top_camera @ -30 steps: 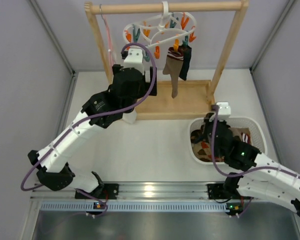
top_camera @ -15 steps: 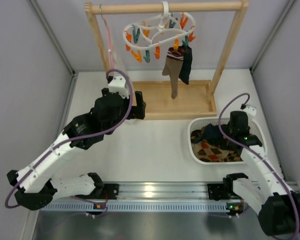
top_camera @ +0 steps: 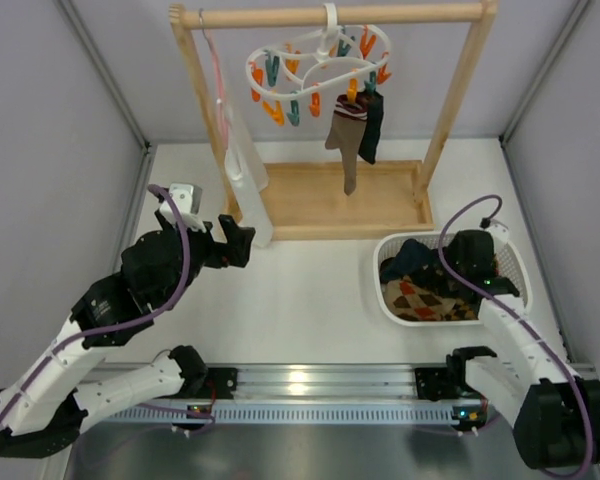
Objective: Remove the socks clipped to the hanger
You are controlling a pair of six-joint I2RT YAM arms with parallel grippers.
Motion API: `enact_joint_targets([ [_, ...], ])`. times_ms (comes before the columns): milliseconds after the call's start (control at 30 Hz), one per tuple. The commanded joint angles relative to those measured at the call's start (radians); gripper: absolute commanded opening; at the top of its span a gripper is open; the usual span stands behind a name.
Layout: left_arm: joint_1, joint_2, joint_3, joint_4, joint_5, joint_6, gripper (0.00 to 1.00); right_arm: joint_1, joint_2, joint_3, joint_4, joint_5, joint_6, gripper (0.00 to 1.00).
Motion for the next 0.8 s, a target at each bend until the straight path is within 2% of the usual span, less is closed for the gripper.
enact_joint_targets([
  [0, -0.002, -0.038, -0.026, 0.030, -0.003, 0.023, 0.98, -0.020, -0.129, 0.085, -0.081, 0.038, -0.002, 0.51],
  [67, -0.002, -0.050, -0.035, 0.031, -0.006, 0.026, 0.98, -0.020, -0.163, 0.107, -0.117, 0.055, -0.015, 0.55],
  [233, -0.002, -0.078, -0.046, 0.031, -0.009, 0.041, 0.98, -0.025, -0.248, 0.164, -0.201, 0.066, -0.057, 0.75],
  [333, -0.002, -0.104, -0.063, 0.031, 0.006, 0.070, 0.98, -0.025, -0.313, 0.199, -0.194, -0.032, -0.130, 0.89],
  [400, -0.002, -0.122, -0.089, 0.033, 0.017, 0.089, 0.98, -0.025, -0.346, 0.193, -0.087, -0.148, -0.170, 0.93],
  [433, -0.002, -0.145, -0.100, 0.034, 0.018, 0.095, 0.98, -0.025, -0.357, 0.184, -0.030, -0.309, -0.177, 0.93],
  [500, -0.002, -0.162, -0.138, 0.036, 0.001, 0.092, 0.98, -0.025, -0.351, 0.149, 0.108, -0.486, -0.166, 0.92],
  [533, -0.002, -0.182, -0.152, 0.037, -0.006, 0.081, 0.98, -0.025, -0.335, 0.138, 0.241, -0.641, -0.154, 0.91],
  [567, -0.003, -0.187, -0.165, 0.045, -0.008, 0.063, 0.98, -0.021, -0.312, 0.119, 0.350, -0.705, -0.134, 0.89],
  [633, -0.002, -0.194, -0.192, 0.062, 0.001, 0.061, 0.98, -0.007, -0.214, 0.127, 0.472, -0.796, -0.103, 0.86],
  [667, -0.002, -0.193, -0.198, 0.065, 0.004, 0.063, 0.98, 0.030, -0.175, 0.166, 0.534, -0.795, -0.118, 0.85],
  [767, 0.000, -0.182, -0.201, 0.065, 0.020, 0.064, 0.98, 0.131, 0.018, 0.284, 0.540, -0.725, -0.236, 0.80],
])
